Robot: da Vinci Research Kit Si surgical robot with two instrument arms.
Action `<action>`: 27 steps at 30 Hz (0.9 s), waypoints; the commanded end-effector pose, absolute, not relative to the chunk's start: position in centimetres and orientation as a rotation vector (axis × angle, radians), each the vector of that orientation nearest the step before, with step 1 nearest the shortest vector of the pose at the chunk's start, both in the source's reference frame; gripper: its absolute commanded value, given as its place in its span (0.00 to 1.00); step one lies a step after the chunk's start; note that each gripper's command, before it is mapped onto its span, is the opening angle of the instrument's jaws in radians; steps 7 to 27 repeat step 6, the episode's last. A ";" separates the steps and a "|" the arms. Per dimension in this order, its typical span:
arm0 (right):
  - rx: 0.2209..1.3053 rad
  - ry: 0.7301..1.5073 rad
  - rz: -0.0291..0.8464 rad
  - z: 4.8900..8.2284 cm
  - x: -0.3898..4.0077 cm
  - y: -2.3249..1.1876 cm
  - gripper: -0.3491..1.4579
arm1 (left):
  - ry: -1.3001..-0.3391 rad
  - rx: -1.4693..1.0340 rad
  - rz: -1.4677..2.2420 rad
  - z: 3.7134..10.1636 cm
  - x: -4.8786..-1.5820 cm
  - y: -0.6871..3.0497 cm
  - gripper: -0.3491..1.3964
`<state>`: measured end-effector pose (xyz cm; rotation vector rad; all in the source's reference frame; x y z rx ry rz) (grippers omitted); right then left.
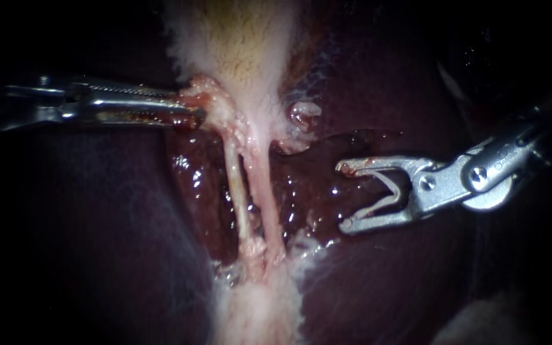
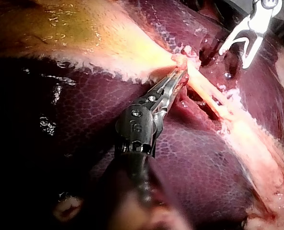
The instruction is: Grabbing gallbladder
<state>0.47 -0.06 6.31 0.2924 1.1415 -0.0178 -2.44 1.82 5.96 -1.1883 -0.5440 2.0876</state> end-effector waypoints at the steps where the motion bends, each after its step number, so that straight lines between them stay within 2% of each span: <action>1: 0.292 1.141 -0.018 6.31 0.47 -0.06 0.47 | -0.544 -1.191 2.089 5.99 -2.43 1.82 0.00; 27: 0.292 1.141 -0.017 6.32 0.47 -0.05 0.47 | -0.543 -1.193 2.091 6.09 -2.41 1.83 0.00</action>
